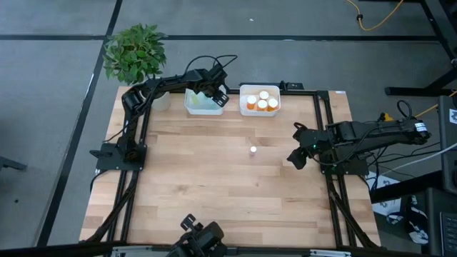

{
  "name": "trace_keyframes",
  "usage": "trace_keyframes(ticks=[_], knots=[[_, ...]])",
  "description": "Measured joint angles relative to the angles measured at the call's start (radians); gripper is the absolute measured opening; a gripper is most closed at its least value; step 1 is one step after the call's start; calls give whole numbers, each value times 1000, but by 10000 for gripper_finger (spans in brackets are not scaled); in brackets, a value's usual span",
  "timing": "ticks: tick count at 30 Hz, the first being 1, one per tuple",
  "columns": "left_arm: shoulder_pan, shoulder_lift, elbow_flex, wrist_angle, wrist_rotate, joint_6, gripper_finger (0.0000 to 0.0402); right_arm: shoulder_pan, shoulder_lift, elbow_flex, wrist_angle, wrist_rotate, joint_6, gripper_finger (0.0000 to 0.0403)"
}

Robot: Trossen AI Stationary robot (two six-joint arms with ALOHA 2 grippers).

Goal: Pick and place medicine bottles into bin by pill shape (circle, oval)
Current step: Put the yellow tablet bottle into the left white bin, then put the pink tablet bottle into the left white bin

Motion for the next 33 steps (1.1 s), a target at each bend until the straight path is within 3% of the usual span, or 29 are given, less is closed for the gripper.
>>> trace_keyframes(ticks=[33], knots=[[-21,0,0,59,-31,-57,153,0,0,0,0,0,0,247]])
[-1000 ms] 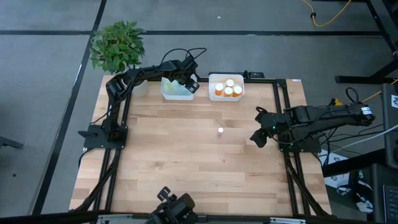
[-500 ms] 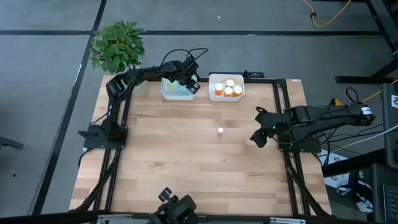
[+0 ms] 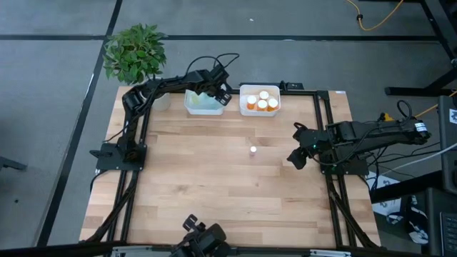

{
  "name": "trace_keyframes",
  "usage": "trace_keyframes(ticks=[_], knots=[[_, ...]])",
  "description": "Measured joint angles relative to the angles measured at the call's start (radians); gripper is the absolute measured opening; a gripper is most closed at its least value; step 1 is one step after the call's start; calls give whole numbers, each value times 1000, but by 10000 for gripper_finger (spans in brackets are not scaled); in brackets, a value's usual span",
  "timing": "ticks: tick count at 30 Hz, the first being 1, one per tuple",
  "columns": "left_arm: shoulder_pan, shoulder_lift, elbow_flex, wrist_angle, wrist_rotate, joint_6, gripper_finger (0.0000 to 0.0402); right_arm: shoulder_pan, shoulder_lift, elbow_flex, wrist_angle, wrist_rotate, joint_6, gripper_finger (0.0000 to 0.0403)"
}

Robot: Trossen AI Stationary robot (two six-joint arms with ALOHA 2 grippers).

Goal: Pick and place medicine bottles into bin by pill shape (circle, oval)
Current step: Put the pink tablet bottle into the left white bin

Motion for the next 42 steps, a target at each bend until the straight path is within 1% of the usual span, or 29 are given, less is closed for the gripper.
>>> trace_keyframes(ticks=[15,18,24,27,31,33,38,42], knots=[[-6,-1,0,13,-15,-1,153,0,0,0,0,0,0,247],[-14,-19,0,17,17,-5,153,0,0,0,0,0,0,247],[-54,-97,1,27,91,-20,153,0,0,0,0,0,0,247],[-92,-147,1,29,184,13,153,0,0,0,0,0,0,247],[-169,-194,2,30,349,44,153,0,0,0,0,0,0,247],[-221,-204,2,31,384,66,153,0,0,0,-1,0,-1,247],[-356,-194,2,30,356,112,155,0,0,0,-3,0,-5,247],[-441,-173,0,34,284,112,178,0,0,0,-5,-1,-6,247]])
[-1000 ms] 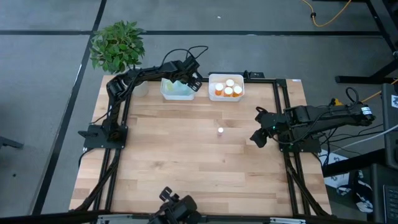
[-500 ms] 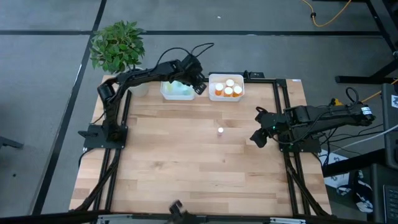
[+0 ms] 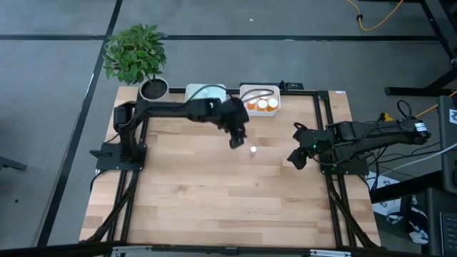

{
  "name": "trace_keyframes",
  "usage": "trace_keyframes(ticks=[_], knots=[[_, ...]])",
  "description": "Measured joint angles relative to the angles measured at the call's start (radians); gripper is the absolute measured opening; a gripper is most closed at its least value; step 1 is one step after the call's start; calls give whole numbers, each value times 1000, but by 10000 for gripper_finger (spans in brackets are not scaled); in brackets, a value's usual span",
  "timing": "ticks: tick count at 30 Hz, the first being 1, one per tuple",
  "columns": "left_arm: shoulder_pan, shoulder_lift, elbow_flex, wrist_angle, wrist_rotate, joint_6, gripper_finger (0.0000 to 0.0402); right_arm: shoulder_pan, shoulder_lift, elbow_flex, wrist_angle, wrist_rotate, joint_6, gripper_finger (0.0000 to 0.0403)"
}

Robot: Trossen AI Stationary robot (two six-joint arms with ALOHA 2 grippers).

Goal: Pick and place medicine bottles into bin by pill shape (circle, oval)
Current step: Put the pink tablet bottle into the left white bin

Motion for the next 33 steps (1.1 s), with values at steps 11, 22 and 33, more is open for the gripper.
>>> trace_keyframes(ticks=[11,22,33], knots=[[-100,120,0,127,-89,2,250,0,-1,0,-1,-10,2,247],[-122,223,1,180,-125,2,243,2,0,0,-3,-18,1,247],[-131,276,0,253,-138,2,243,2,0,0,-8,-20,0,247]])
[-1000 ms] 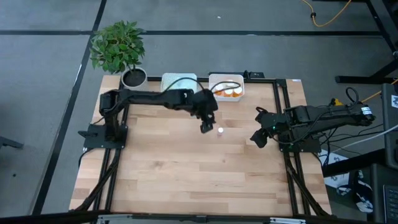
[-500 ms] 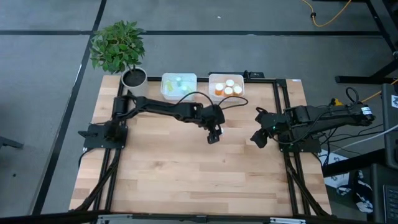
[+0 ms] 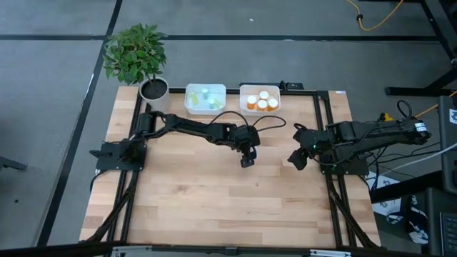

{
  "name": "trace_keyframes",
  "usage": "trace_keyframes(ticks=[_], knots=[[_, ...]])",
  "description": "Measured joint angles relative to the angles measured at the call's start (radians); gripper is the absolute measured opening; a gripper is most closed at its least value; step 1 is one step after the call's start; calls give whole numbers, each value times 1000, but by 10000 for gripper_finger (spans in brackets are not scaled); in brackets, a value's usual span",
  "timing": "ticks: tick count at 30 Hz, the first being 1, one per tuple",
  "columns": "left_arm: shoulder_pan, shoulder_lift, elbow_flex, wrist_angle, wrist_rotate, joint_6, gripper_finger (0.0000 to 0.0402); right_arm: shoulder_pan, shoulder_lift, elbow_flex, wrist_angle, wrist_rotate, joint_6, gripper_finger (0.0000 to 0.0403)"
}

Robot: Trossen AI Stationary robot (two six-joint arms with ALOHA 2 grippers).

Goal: Pick and place medicine bottles into bin by pill shape (circle, oval)
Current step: Put the pink tablet bottle into the left white bin

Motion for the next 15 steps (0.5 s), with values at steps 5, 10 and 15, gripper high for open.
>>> trace_keyframes(ticks=[5,10,15], knots=[[2,1,0,15,-11,0,238,0,0,0,-1,0,-1,247],[1,1,0,-11,-8,26,207,0,0,0,-2,0,-4,247],[1,1,0,-1,-9,25,176,0,0,0,-2,1,-6,247]])
